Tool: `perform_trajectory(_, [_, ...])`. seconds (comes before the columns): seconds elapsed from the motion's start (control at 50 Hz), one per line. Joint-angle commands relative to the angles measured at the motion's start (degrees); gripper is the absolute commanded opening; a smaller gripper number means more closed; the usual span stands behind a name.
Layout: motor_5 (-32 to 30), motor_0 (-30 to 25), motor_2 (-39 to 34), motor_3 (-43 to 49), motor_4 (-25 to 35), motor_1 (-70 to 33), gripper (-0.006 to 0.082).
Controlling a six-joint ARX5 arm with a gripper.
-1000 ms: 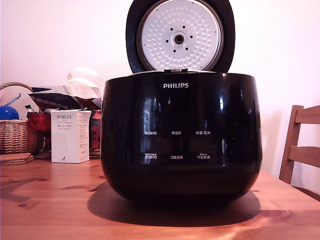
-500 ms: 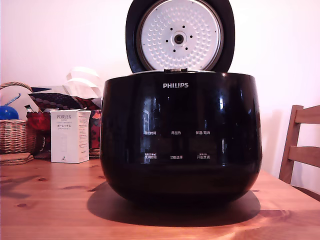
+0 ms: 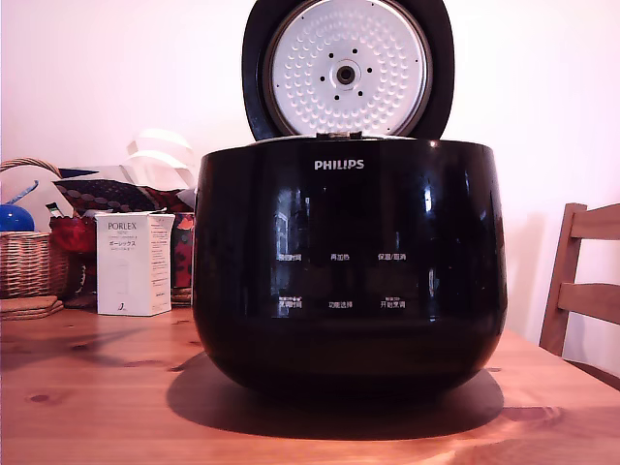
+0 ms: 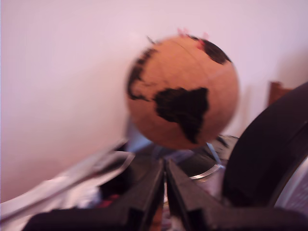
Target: Close the rice cooker by pressing the lid down with medium force
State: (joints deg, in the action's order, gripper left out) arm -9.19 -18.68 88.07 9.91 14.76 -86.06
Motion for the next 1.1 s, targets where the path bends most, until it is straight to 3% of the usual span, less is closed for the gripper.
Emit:
perform_trajectory(0.0, [-0.2, 0.2, 3.5, 1.4, 1.7, -1.7, -0.0023])
perform_trajectory(0.46, [5.4, 0.2, 21.4, 9.2, 13.8, -16.4, -0.0023])
perform_trajectory(0.84, [13.6, 0.1, 24.7, 9.1, 21.9, -21.6, -0.0023])
perform_trajectory(1.08, [15.2, 0.1, 24.7, 11.6, 26.0, -22.2, -0.0023])
